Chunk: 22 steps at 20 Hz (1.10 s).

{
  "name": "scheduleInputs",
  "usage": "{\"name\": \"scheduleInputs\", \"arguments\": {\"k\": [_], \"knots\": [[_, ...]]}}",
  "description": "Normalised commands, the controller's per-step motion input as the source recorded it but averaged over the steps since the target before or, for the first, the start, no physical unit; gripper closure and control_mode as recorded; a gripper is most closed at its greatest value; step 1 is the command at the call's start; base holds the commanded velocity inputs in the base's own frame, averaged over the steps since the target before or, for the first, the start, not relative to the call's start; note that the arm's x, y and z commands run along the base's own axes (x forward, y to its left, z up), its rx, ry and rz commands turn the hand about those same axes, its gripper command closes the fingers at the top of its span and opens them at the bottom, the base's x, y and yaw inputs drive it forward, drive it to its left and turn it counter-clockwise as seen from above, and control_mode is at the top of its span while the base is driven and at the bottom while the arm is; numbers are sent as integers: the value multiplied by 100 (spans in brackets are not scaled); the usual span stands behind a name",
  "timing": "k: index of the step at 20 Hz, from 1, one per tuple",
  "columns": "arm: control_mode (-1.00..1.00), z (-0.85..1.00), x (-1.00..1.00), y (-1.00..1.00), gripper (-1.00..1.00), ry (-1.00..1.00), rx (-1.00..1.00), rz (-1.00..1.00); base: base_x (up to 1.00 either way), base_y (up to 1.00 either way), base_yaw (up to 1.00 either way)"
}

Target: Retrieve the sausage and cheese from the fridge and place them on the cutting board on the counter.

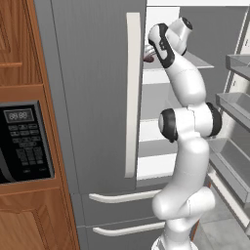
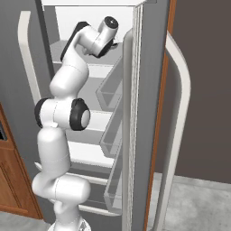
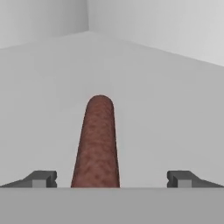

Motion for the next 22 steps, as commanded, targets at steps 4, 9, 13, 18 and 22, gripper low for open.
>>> {"name": "scheduleInputs", "arguments": {"k": [4,9,13,18,22], "knots": [[-100,-29,0,10,-100,1,-6,0,0,0,0],[-100,-25,0,14,-100,0,-6,0,0,0,0],[-100,-18,0,19,-100,0,-4,0,0,0,0],[-100,-25,0,15,100,0,-3,0,0,0,0],[-100,-35,0,7,100,0,-1,0,0,0,0]]}}
